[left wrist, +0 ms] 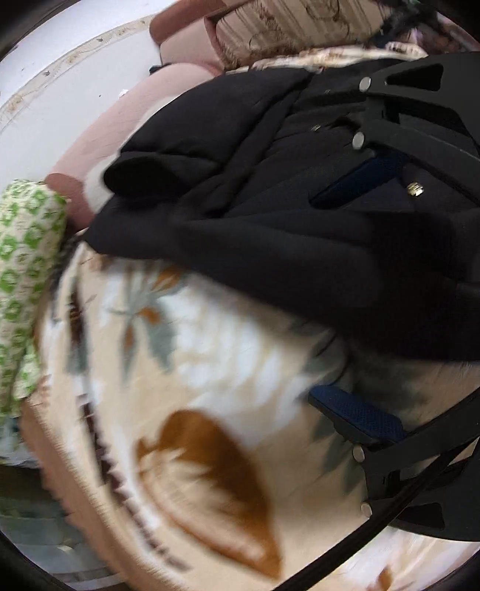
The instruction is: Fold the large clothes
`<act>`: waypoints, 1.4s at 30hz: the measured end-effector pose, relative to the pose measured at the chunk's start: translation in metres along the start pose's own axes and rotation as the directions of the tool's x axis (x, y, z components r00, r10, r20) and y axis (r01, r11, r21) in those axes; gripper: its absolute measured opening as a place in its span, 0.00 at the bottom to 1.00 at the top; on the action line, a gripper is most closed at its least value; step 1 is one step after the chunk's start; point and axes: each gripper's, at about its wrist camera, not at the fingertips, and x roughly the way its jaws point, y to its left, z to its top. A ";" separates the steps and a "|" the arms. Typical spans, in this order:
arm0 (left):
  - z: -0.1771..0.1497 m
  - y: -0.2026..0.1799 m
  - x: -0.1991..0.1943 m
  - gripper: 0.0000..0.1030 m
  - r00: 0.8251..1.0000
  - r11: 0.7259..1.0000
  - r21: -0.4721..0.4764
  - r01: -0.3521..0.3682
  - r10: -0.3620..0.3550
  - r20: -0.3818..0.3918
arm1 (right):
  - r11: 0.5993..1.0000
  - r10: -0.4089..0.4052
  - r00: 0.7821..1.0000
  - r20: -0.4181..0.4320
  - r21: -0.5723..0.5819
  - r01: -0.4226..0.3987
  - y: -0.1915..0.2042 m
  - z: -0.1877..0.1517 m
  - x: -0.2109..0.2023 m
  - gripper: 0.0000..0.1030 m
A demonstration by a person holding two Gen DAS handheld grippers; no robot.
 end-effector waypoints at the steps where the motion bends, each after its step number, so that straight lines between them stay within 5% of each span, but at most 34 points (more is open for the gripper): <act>1: -0.006 -0.001 -0.001 0.77 1.000 1.000 -0.004 0.027 -0.027 -0.004 | 0.999 0.011 1.000 -0.009 0.047 -0.011 -0.020 -0.004 -0.002 0.69; 7: -0.045 -0.009 -0.011 0.70 0.997 0.997 0.032 0.076 -0.076 -0.009 | 0.962 0.155 0.987 -0.043 0.232 -0.141 -0.089 -0.027 0.007 0.71; 12: -0.059 0.007 -0.022 0.70 0.973 0.974 -0.061 0.218 -0.221 -0.062 | 0.905 0.346 0.934 -0.085 0.293 -0.308 -0.084 -0.039 0.032 0.71; 16: -0.050 0.029 -0.025 0.70 0.944 0.938 -0.170 0.301 -0.319 -0.088 | 0.911 0.359 0.930 -0.072 0.245 -0.333 -0.070 -0.047 0.032 0.76; 23: -0.034 0.024 -0.016 0.70 0.930 0.930 -0.171 0.326 -0.348 -0.117 | 0.890 0.418 0.906 -0.066 0.231 -0.394 -0.070 -0.061 0.032 0.78; 26: -0.041 0.012 -0.014 0.70 0.928 0.931 -0.127 0.341 -0.355 -0.114 | 0.863 0.471 0.878 -0.077 0.244 -0.442 -0.071 -0.067 0.032 0.78; 28: -0.050 0.005 -0.016 0.60 0.925 0.931 -0.095 0.353 -0.362 -0.116 | 0.847 0.501 0.861 -0.086 0.252 -0.468 -0.069 -0.071 0.033 0.78; 34: -0.074 -0.004 -0.020 0.60 0.929 0.940 -0.022 0.341 -0.340 -0.144 | 0.759 0.641 0.753 -0.151 0.271 -0.592 -0.050 -0.086 0.039 0.78; 38: -0.071 -0.001 -0.011 0.61 0.926 0.935 -0.065 0.347 -0.353 -0.135 | 0.807 0.586 0.796 -0.153 0.202 -0.555 -0.031 -0.091 0.037 0.78; 42: -0.072 -0.005 -0.009 0.67 0.933 0.938 -0.107 0.331 -0.342 -0.112 | 0.794 0.589 0.802 -0.100 0.260 -0.550 -0.035 -0.091 0.040 0.79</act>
